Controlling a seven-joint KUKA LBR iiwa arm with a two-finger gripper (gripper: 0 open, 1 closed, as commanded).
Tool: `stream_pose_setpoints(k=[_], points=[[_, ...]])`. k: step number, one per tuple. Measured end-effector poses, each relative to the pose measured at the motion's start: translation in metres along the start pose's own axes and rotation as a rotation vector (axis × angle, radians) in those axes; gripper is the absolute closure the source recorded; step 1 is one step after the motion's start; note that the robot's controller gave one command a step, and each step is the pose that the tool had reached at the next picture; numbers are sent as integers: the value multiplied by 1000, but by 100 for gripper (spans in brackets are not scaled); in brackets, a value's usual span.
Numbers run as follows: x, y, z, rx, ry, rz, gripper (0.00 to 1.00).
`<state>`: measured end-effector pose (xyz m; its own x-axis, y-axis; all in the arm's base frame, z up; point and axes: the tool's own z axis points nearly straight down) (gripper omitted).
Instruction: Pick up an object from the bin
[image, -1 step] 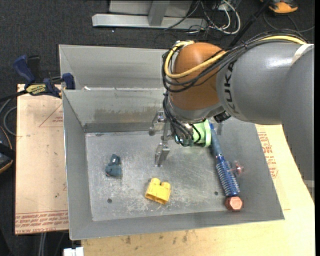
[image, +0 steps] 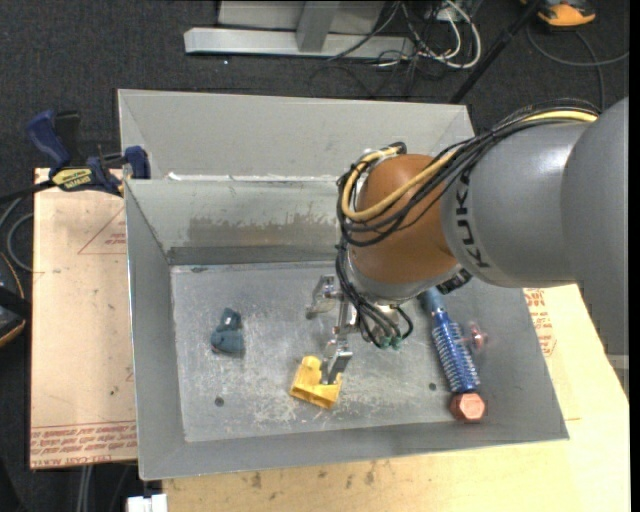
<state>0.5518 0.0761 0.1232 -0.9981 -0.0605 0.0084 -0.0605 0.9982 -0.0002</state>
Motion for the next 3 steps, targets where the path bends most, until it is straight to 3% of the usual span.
stream_pose_setpoints(k=[1,2,3], points=[[35,15,33,-1,-22,-376,0],[36,14,32,-1,-13,-374,100],[35,15,-78,2,-18,-383,100]])
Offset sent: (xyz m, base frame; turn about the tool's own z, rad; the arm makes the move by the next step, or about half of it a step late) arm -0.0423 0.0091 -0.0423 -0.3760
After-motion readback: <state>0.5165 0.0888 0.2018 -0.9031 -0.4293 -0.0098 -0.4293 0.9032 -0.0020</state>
